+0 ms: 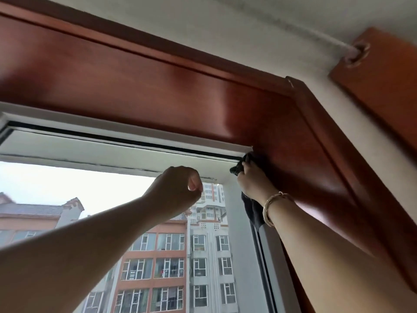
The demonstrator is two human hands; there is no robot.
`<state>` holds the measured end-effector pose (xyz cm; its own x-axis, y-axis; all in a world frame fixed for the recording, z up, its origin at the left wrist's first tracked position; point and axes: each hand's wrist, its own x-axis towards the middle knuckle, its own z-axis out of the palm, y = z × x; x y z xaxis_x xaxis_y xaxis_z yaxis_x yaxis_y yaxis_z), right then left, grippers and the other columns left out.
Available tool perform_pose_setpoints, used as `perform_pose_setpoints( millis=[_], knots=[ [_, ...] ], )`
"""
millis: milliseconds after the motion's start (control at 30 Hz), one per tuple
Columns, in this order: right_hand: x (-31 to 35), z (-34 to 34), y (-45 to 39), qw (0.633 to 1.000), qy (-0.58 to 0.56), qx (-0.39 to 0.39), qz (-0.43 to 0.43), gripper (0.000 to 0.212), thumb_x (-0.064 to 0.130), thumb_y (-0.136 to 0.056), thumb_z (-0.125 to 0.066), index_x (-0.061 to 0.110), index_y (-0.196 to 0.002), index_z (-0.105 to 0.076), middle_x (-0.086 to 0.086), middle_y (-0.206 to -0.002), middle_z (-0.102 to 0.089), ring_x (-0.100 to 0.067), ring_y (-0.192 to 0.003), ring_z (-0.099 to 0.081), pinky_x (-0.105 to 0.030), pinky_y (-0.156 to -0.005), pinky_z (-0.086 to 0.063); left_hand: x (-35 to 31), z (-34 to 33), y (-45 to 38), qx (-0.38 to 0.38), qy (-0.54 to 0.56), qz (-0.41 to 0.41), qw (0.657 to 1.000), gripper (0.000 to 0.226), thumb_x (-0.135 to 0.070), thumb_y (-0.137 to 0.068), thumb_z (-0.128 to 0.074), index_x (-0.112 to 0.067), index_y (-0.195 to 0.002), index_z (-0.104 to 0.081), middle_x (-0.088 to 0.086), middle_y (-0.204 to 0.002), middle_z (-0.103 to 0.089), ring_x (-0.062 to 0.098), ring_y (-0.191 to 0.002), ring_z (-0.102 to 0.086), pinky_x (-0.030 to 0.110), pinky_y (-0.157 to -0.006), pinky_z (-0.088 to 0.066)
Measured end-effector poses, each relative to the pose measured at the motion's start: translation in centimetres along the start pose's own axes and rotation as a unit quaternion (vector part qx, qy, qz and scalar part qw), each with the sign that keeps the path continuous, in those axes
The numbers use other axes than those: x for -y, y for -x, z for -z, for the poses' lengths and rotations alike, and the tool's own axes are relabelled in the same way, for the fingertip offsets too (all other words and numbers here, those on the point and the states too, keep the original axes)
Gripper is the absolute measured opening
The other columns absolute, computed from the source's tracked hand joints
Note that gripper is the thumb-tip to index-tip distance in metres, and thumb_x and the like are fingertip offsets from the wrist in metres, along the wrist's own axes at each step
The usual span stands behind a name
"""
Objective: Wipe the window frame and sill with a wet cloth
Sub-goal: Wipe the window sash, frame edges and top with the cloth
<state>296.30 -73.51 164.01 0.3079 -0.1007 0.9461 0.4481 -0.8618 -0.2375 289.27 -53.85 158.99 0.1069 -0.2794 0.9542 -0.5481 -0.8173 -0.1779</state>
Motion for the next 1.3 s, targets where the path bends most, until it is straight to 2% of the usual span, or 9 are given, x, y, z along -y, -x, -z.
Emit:
perform_pose_setpoints(
  millis=[133,300,400,500,700,833,933,1200,1300],
  knots=[
    [0.6,0.1,-2.0,1.0,0.021,0.0,0.016,0.049,0.011,-0.098,-0.029,-0.006,-0.144,-0.026,-0.019,-0.153,-0.023,-0.033,-0.138,-0.024,-0.034,-0.112,-0.019,0.7,-0.3,-1.1,-0.002,-0.003,0.004,1.0,0.011,-0.015,-0.084,-0.06,-0.022,-0.078,-0.068,-0.015,-0.081,-0.064,-0.001,-0.083,-0.056,0.018,-0.073,-0.045],
    [0.3,0.5,-4.5,0.996,-0.084,-0.036,-0.009,0.038,0.012,-0.093,-0.038,0.001,-0.128,-0.047,-0.021,-0.137,-0.044,-0.034,-0.127,-0.042,-0.033,-0.103,-0.032,1.7,0.3,-1.6,-0.019,-0.006,0.016,1.0,0.013,-0.014,-0.082,-0.059,-0.023,-0.079,-0.068,-0.012,-0.084,-0.066,0.001,-0.085,-0.056,0.024,-0.078,-0.046],
    [1.3,0.4,-5.2,0.995,-0.085,-0.054,-0.01,0.031,0.011,-0.092,-0.038,0.0,-0.118,-0.05,-0.024,-0.128,-0.049,-0.036,-0.119,-0.047,-0.035,-0.096,-0.037,3.1,1.9,-1.1,-0.018,-0.025,0.02,0.999,0.013,-0.015,-0.082,-0.058,-0.024,-0.08,-0.068,-0.012,-0.083,-0.065,0.003,-0.087,-0.057,0.026,-0.08,-0.046],
    [2.9,-0.5,-4.5,0.996,-0.048,-0.077,0.022,0.028,0.012,-0.091,-0.039,0.002,-0.113,-0.053,-0.02,-0.124,-0.052,-0.034,-0.117,-0.048,-0.036,-0.1,-0.033,4.5,4.1,-0.8,-0.033,-0.041,0.032,0.998,0.013,-0.015,-0.08,-0.058,-0.023,-0.079,-0.068,-0.012,-0.082,-0.065,0.006,-0.089,-0.057,0.028,-0.085,-0.046],
    [9.1,-2.6,-3.2,0.987,-0.027,-0.104,0.118,0.029,0.012,-0.094,-0.037,-0.001,-0.117,-0.049,-0.02,-0.12,-0.05,-0.036,-0.113,-0.048,-0.038,-0.092,-0.04,8.8,8.6,0.6,-0.102,-0.105,0.045,0.988,0.014,-0.018,-0.078,-0.062,-0.029,-0.087,-0.062,-0.016,-0.09,-0.063,0.011,-0.096,-0.053,0.034,-0.087,-0.043],
    [16.8,-3.9,-1.5,0.973,-0.087,-0.045,0.21,0.027,0.007,-0.091,-0.037,0.008,-0.113,-0.053,-0.01,-0.119,-0.053,-0.026,-0.111,-0.049,-0.026,-0.08,-0.033,12.1,12.8,2.0,-0.138,-0.176,0.062,0.973,0.026,-0.021,-0.081,-0.062,-0.021,-0.107,-0.059,-0.004,-0.112,-0.06,0.02,-0.109,-0.051,0.037,-0.094,-0.041],
    [24.4,-5.0,-0.1,0.959,-0.108,-0.012,0.262,0.029,0.008,-0.091,-0.035,0.012,-0.116,-0.05,-0.01,-0.117,-0.058,-0.029,-0.106,-0.053,-0.028,-0.075,-0.034,13.9,15.7,3.4,-0.164,-0.215,0.09,0.959,0.034,-0.023,-0.085,-0.059,-0.019,-0.118,-0.053,0.0,-0.125,-0.052,0.025,-0.118,-0.043,0.036,-0.099,-0.034],
    [37.4,-7.4,2.6,0.946,-0.123,0.057,0.295,0.041,0.012,-0.093,-0.035,0.016,-0.133,-0.036,-0.021,-0.125,-0.051,-0.035,-0.115,-0.048,-0.039,-0.093,-0.042,21.0,22.6,8.2,-0.056,-0.223,0.205,0.951,0.055,-0.023,-0.099,-0.04,-0.006,-0.148,-0.021,0.01,-0.156,-0.022,0.022,-0.143,-0.022,0.035,-0.119,-0.019],
    [40.3,-8.3,2.6,0.944,-0.099,0.071,0.307,0.047,0.015,-0.093,-0.036,0.018,-0.14,-0.034,-0.021,-0.135,-0.047,-0.034,-0.125,-0.043,-0.039,-0.1,-0.039,22.8,23.7,9.1,-0.015,-0.223,0.197,0.955,0.052,-0.023,-0.098,-0.041,-0.008,-0.146,-0.024,0.012,-0.152,-0.03,0.025,-0.137,-0.036,0.04,-0.112,-0.033]
  ],
)
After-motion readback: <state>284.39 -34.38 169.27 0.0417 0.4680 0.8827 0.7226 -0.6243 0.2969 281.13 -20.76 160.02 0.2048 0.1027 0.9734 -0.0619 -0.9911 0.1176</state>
